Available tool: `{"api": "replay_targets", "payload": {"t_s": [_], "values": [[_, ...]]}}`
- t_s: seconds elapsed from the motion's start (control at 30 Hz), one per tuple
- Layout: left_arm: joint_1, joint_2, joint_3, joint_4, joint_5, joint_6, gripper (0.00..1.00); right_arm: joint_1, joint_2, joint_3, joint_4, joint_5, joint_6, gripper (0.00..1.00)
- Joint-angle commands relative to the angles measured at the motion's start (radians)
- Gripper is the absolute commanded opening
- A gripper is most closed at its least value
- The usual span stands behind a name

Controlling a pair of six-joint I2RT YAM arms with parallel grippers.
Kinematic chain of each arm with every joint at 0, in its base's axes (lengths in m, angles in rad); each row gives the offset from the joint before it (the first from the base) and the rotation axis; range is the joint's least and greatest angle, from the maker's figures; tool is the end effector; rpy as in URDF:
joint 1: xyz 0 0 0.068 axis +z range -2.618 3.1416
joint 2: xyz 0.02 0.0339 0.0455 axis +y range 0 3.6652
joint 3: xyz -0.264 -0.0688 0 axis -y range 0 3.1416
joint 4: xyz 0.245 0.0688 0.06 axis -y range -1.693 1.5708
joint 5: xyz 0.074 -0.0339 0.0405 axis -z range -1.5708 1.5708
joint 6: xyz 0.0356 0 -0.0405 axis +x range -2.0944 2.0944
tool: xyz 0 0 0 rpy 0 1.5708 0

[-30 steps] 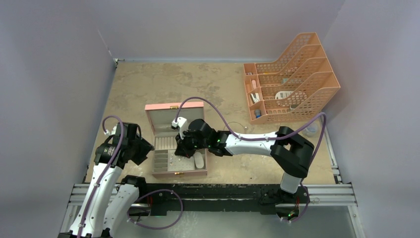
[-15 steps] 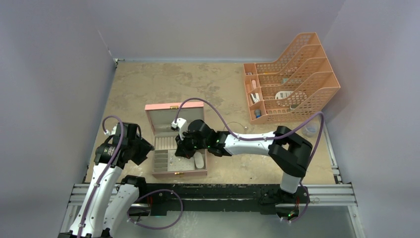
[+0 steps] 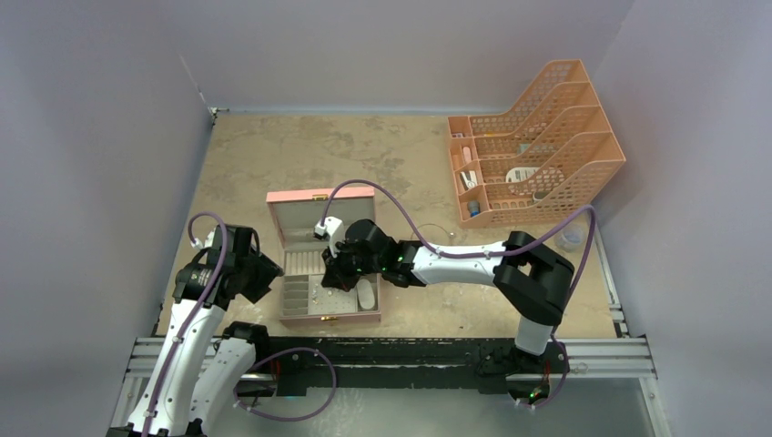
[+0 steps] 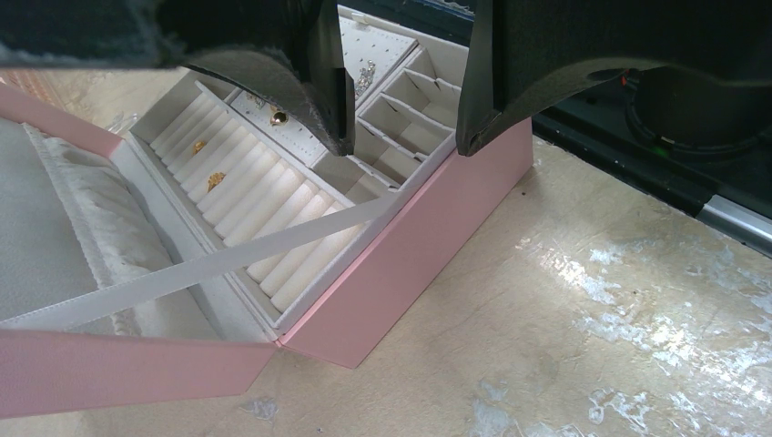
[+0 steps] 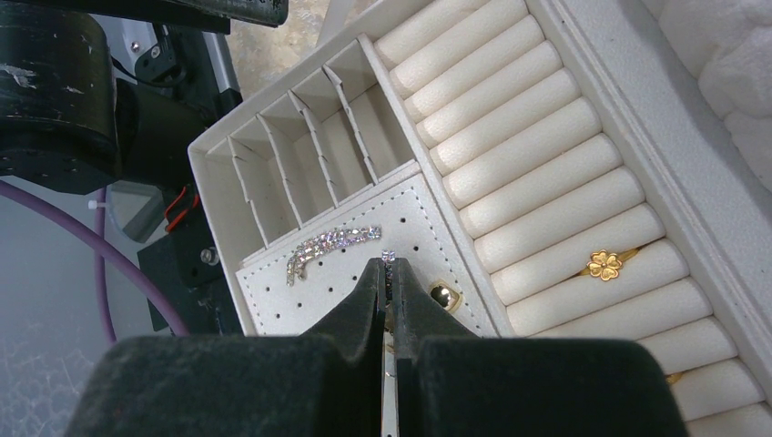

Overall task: Organize the mixed jewelry
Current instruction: Place the jewelry in the jewelry box.

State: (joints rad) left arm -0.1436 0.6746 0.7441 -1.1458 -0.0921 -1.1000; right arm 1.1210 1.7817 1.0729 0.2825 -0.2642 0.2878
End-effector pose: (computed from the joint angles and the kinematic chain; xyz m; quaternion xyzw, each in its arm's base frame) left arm 0.1054 -0.0119 0.2589 -0.4557 0.8547 -0.1061 0.2247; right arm 0.1651 0.3633 0.2129 -0.4025 0.7332 0.4320 0.3373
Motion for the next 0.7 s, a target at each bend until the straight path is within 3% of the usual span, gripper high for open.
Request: {"api": "replay_targets", "payload": {"t_s": [0.0, 0.67], "values": [[0.003, -0.006, 0.026, 0.011, -0.011, -0.011, 0.44, 0.005, 0.007, 0.035, 0.013, -0.025, -0.009, 0.00], [0.004, -0.012, 0.026, 0.012, -0.008, -0.009, 0.44, 0.003, -0.013, 0.009, 0.051, -0.031, 0.040, 0.00]]}}
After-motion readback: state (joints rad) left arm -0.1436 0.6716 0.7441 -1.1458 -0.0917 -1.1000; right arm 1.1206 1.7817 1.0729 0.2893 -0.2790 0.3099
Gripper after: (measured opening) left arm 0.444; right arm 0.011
